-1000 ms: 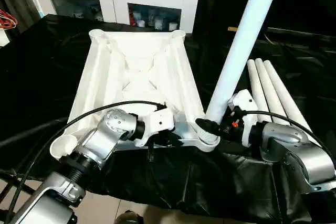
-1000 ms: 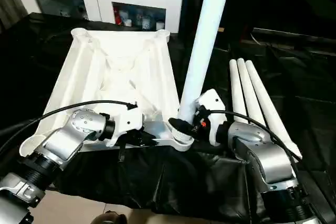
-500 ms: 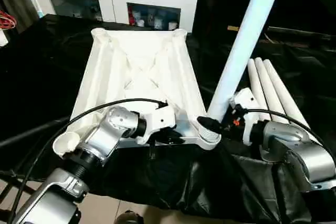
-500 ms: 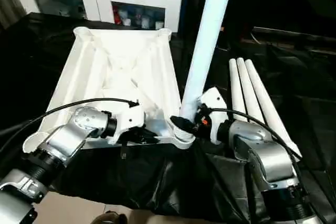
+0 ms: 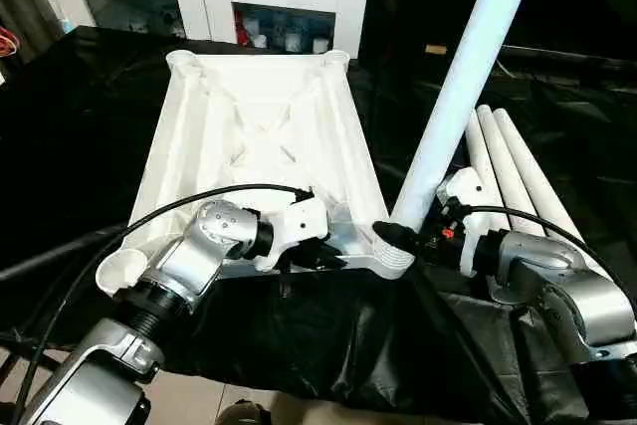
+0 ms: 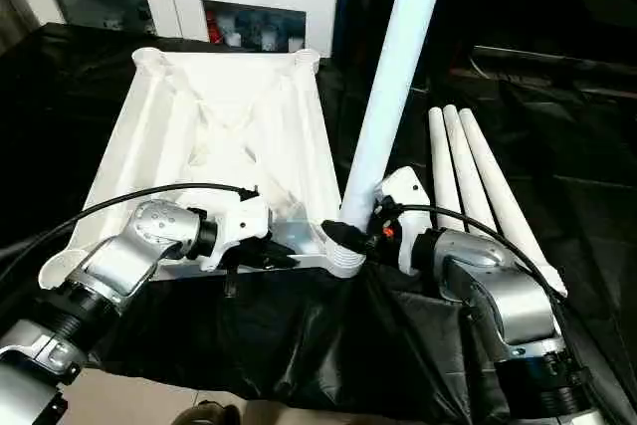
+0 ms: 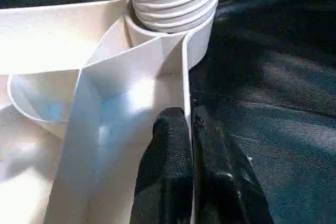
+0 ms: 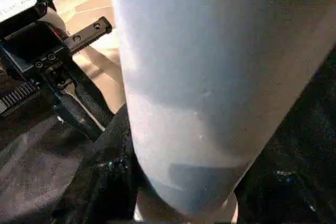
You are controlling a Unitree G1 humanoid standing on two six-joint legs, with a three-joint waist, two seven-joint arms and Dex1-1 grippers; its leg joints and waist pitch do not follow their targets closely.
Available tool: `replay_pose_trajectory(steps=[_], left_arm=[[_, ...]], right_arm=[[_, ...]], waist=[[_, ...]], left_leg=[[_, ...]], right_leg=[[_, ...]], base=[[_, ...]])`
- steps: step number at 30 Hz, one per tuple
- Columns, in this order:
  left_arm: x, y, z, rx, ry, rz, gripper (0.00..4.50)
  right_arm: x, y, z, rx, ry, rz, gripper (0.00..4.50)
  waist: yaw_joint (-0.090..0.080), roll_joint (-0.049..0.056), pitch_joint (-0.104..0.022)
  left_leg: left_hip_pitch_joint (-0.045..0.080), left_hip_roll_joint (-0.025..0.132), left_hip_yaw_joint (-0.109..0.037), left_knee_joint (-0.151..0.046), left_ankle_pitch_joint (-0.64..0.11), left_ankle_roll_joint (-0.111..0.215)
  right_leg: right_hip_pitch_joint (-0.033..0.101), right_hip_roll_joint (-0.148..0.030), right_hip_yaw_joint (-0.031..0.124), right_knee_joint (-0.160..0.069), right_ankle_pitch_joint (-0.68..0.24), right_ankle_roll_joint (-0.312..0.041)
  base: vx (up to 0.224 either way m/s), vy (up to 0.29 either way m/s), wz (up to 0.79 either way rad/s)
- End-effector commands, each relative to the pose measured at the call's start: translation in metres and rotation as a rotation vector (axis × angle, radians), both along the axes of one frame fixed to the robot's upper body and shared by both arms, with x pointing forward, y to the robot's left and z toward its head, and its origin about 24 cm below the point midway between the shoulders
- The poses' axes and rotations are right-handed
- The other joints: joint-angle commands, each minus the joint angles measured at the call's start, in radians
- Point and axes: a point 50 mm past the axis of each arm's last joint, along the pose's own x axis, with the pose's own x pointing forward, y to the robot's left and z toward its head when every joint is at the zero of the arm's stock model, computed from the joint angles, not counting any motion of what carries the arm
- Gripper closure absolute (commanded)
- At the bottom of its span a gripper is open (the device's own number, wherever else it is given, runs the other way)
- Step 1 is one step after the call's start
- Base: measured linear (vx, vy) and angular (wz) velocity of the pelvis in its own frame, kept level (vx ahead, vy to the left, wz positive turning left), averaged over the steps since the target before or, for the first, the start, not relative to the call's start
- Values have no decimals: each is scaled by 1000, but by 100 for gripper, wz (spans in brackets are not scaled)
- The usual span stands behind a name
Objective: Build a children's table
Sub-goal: Insert table leg to table base
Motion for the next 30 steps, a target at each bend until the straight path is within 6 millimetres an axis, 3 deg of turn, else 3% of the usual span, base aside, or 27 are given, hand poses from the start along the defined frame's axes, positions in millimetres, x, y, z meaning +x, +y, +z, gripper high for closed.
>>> replay_pose_trajectory(steps=[1, 5, 9, 19, 25, 30], left_arm=[[6, 8, 6, 11, -38, 49, 450], [2, 7, 8, -3, -32, 8, 450], [0, 6, 7, 2, -22, -7, 450], [-1, -2, 10, -78, 4, 71, 450], [-3, -6, 9, -122, 16, 101, 450], [-5, -8, 10, -123, 20, 111, 450]], right_arm=[[0, -5, -5, -13, 35, -12, 258], [2, -6, -8, -29, 36, -21, 258], [5, -3, -11, -33, 41, -22, 258], [1, -4, -20, -11, 63, -25, 258], [-7, -8, -28, 30, 56, -79, 258], [-11, -14, -37, 76, 43, -170, 258]], waist=[[-4, -1, -58], [-6, 6, -62], [-9, 6, -64], [-11, 6, -63], [-10, 6, -66], [-10, 9, -66]], left_leg=[[27, 66, -30, -90, -266, -30], [28, 64, -28, -85, -230, -21], [27, 62, -26, -80, -204, -9], [31, 65, -25, -80, -229, -14], [27, 63, -25, -76, -193, 11], [27, 61, -24, -76, -201, 18]], right_leg=[[13, -57, 30, -77, -239, -210], [17, -55, 28, -69, -171, -233], [21, -52, 27, -62, -106, -257], [23, -53, 28, -64, -149, -261], [26, -52, 26, -60, -95, -266], [25, -52, 27, -64, -116, -265]], base=[[0, 0, 0], [0, 0, 0], [0, 0, 0], [0, 0, 0], [0, 0, 0], [0, 0, 0]])
